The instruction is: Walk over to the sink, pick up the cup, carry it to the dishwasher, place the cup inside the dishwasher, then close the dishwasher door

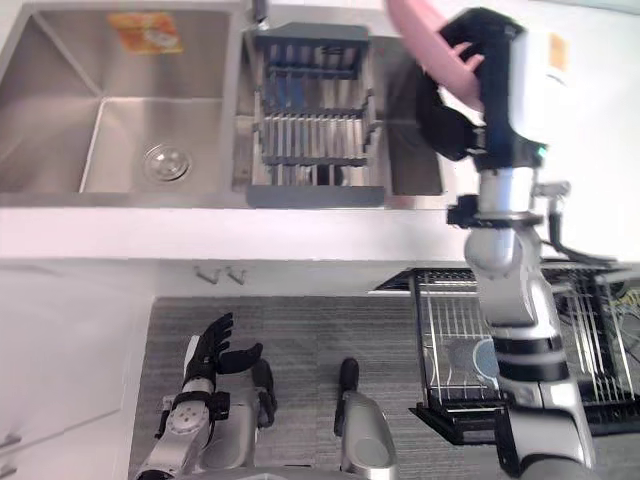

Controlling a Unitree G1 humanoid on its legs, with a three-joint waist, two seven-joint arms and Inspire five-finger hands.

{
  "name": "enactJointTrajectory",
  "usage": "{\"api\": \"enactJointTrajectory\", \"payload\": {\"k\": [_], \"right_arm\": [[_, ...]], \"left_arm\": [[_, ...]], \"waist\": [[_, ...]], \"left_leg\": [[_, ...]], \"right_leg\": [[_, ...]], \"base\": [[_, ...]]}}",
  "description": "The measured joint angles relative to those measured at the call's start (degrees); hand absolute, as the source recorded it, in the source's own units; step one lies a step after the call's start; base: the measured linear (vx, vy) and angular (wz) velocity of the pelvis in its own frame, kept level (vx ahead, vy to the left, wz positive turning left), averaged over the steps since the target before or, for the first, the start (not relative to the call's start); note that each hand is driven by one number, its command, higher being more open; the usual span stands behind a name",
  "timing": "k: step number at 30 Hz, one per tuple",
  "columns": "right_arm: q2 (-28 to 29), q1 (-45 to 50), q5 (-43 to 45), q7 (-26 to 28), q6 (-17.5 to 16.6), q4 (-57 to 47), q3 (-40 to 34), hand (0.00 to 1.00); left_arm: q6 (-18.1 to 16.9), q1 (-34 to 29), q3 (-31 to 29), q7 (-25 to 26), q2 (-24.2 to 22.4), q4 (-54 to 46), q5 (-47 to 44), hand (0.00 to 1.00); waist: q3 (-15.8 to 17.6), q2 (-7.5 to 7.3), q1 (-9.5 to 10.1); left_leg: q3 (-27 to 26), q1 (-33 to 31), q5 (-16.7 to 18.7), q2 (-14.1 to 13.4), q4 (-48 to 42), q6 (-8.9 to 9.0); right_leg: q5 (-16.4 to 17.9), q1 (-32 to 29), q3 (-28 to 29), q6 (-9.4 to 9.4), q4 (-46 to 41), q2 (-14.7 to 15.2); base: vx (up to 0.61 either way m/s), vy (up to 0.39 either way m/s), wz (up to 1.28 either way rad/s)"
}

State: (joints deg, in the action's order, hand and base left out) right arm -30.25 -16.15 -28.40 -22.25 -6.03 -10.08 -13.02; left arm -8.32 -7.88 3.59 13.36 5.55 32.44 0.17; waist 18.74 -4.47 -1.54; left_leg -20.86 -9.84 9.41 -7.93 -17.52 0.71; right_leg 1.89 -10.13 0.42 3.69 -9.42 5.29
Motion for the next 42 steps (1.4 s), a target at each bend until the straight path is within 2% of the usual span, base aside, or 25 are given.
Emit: {"api": "enactJointTrajectory", "payload": {"k": [1,3,4,6,8,14,16,17,19,22,28,29,33,37,42], "right_arm": [[0.74,3.8,0.01,-0.36,0.24,0.04,-2.82,0.3],[1.36,6.57,0.09,-0.46,0.35,0.12,-4.51,0.3],[1.51,8.81,0.19,-0.54,0.49,0.5,-5.37,0.3],[1.5,11.57,1.26,-0.63,0.5,2.1,-6.34,0.3],[1.38,11.72,4.31,-0.39,0.46,6.73,-6.3,0.3],[-2.77,10.5,11.87,3.49,0.93,22.99,0.22,0.3],[-3.96,8.56,13.53,5.59,1.01,27.95,3.07,0.3],[-3.98,8.29,13.57,5.69,1.02,28.49,3.23,0.3],[-4.02,6.67,13.62,6.18,1.25,32.52,3.47,0.3],[-4.0,5.48,13.74,6.18,2.17,35.36,3.39,0.3],[-2.0,3.36,15.86,5.79,3.33,35.25,2.18,0.3],[-1.08,2.43,15.99,5.35,3.76,35.24,1.54,0.9],[0.83,-0.23,17.65,4.22,4.94,33.69,-0.17,0.9],[3.45,-0.75,17.68,2.94,5.94,29.53,-0.37,0.9],[7.41,2.9,17.57,0.9,5.97,17.12,-1.97,0.9]], "left_arm": [[0.28,-0.8,-0.04,-0.11,-0.16,0.89,0.02,0.9],[0.43,-1.3,-0.18,-0.15,-0.35,1.72,0.16,0.9],[0.49,-1.91,-1.05,-0.28,-0.71,1.97,0.77,0.9],[0.48,-2.2,-1.89,-0.34,-1.05,1.99,1.12,0.9],[0.38,-1.88,-2.01,-0.53,-1.01,1.97,1.11,0.9],[-0.27,-1.14,-1.98,-0.89,-0.94,2.31,1.03,0.9],[-0.36,-0.67,-1.92,-0.89,-1.03,2.35,0.97,0.9],[-0.39,-0.61,-1.92,-0.89,-1.03,2.35,0.96,0.9],[-0.79,0.04,-1.85,-0.85,-1.0,2.31,0.87,0.9],[-1.0,2.3,-1.83,-0.56,-0.96,1.75,0.24,0.9],[-1.76,5.82,-1.59,0.28,-0.91,-1.35,-1.35,0.9],[-1.99,6.43,-1.54,0.45,-0.85,-2.13,-1.36,0.9],[-2.04,8.54,-1.37,0.6,-1.06,-3.28,-1.45,0.9],[-2.06,9.68,-1.37,0.95,-1.41,-3.53,-1.46,0.9],[-2.04,10.66,-1.41,1.76,-2.02,-3.65,-1.38,0.9]], "waist": [[-0.9,-0.01,-1.07],[-1.37,0.17,-1.83],[-1.83,0.45,-2.81],[-2.67,1.44,-4.54],[-3.12,2.32,-5.11],[-2.38,5.38,-5.56],[-1.1,7.14,-5.42],[-0.9,7.34,-5.39],[0.04,8.83,-5.11],[2.0,9.63,-3.93],[4.78,9.54,-2.35],[5.13,9.5,-2.12],[6.24,9.28,-0.92],[6.9,8.26,-0.84],[7.71,6.86,-0.55]], "left_leg": [[-2.09,0.93,0.97,-0.55,-0.71,0.27],[-3.95,1.87,1.76,-0.98,-1.21,0.46],[-5.74,2.54,2.37,-1.25,-1.42,0.56],[-8.24,2.69,3.17,-1.59,-2.25,0.6],[-9.98,2.87,3.87,-1.8,-3.05,0.52],[-14.08,1.57,5.44,-2.08,-5.18,-0.18],[-14.79,0.19,5.8,-1.98,-5.75,-0.21],[-14.82,0.09,5.78,-1.95,-5.79,-0.25],[-14.88,-1.37,5.26,-1.94,-6.24,-1.14],[-14.89,-2.69,4.77,-2.2,-6.53,-1.49],[-14.89,-4.94,4.29,-2.75,-6.4,-1.54],[-14.89,-5.66,4.12,-2.89,-6.45,-1.43],[-15.63,-6.26,3.92,-3.38,-6.41,-1.06],[-15.71,-6.26,3.99,-3.88,-6.48,-0.74],[-15.42,-6.46,4.15,-4.26,-6.85,-0.48]], "right_leg": [[-0.13,-0.12,2.1,0.21,0.01,-0.46],[-0.28,-0.18,4.02,0.46,-0.01,-0.83],[-0.5,-0.52,5.75,0.81,0.02,-1.09],[-1.01,-1.58,8.21,1.53,0.02,-1.39],[-1.51,-2.33,10.18,2.17,0.0,-1.66],[-3.07,-5.98,14.33,2.89,-0.11,-1.7],[-3.58,-7.77,13.58,1.78,-0.04,-0.97],[-3.7,-7.9,13.33,1.73,-0.02,-0.83],[-4.41,-9.08,11.97,2.22,0.06,-0.17],[-5.42,-10.36,11.77,3.09,-0.31,-0.27],[-5.32,-13.13,10.48,2.89,-1.52,-0.12],[-5.27,-14.01,10.07,2.8,-1.89,-0.12],[-5.1,-15.92,8.88,2.53,-3.32,-0.38],[-4.99,-16.06,8.38,2.36,-3.57,-0.73],[-4.81,-15.96,7.96,2.17,-3.8,-0.86]], "base": [[0.03,0.034,-0.82],[0.03,0.045,-0.69],[0.03,0.064,-0.72],[0.03,0.061,-0.66],[0.0,0.049,-0.55],[-0.08,0.057,-0.38],[-0.1,0.045,-0.23],[-0.06,0.042,-0.14],[-0.01,0.01,-0.02],[0.02,-0.014,0.01],[0.01,-0.023,0.02],[0.02,-0.06,-0.01],[0.04,-0.055,-0.09],[0.03,-0.049,-0.04],[0.0,-0.041,0.02]]}}
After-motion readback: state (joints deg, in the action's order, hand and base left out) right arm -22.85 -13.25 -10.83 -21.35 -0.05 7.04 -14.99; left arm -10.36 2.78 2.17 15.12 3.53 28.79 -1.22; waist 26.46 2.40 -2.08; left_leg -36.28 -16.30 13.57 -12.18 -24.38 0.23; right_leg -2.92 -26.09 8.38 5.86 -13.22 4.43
